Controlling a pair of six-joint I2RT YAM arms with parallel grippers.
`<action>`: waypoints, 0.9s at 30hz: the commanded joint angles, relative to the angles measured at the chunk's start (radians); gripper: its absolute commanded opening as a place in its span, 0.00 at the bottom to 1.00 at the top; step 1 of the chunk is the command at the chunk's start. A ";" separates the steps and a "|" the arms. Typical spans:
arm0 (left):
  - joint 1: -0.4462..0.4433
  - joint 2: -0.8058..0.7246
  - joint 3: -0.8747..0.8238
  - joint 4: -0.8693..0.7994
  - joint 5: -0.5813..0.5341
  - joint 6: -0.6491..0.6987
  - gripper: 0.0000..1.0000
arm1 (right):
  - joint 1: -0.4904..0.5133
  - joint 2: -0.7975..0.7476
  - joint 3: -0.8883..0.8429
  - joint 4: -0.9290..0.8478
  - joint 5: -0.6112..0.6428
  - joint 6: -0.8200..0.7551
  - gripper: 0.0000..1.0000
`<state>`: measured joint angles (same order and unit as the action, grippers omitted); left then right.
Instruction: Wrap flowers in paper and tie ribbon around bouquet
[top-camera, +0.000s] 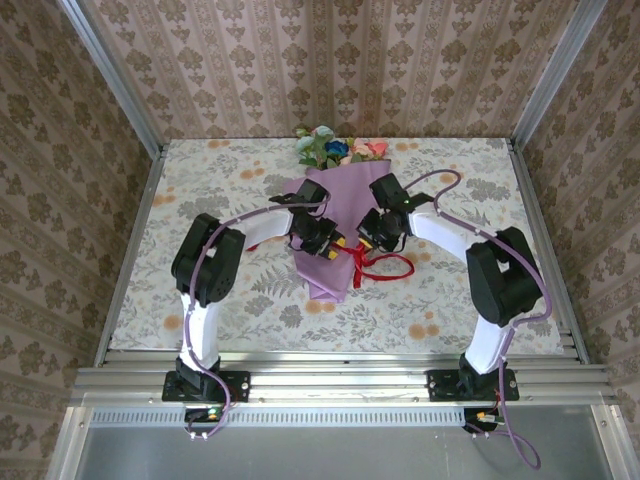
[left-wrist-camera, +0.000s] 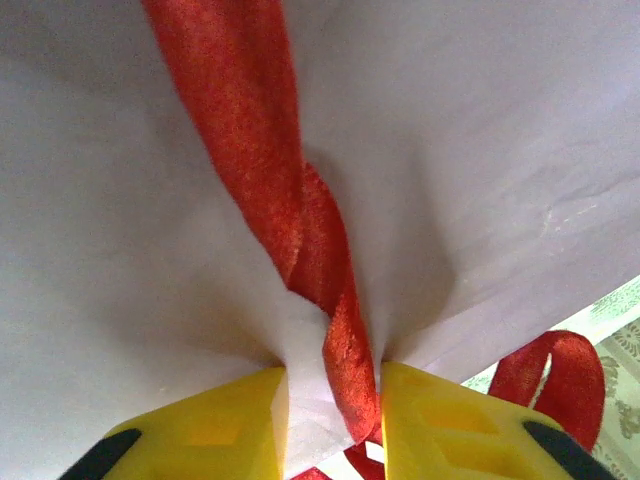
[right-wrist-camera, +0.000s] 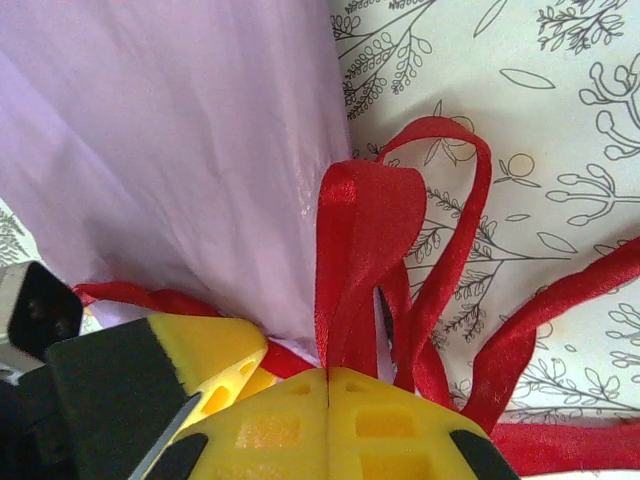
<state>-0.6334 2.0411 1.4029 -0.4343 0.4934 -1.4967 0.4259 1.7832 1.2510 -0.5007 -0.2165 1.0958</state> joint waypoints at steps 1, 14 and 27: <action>-0.001 0.004 0.013 -0.032 0.010 0.011 0.21 | -0.001 -0.050 0.014 -0.059 0.040 -0.015 0.00; 0.036 -0.164 -0.083 -0.036 -0.050 0.062 0.00 | -0.181 -0.203 0.031 -0.157 0.114 -0.137 0.00; 0.134 -0.445 -0.344 -0.060 -0.069 0.075 0.00 | -0.412 -0.286 0.056 -0.254 0.232 -0.177 0.00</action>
<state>-0.5209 1.6547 1.1164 -0.4469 0.4419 -1.4376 0.0433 1.5375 1.2640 -0.6594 -0.0978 0.9512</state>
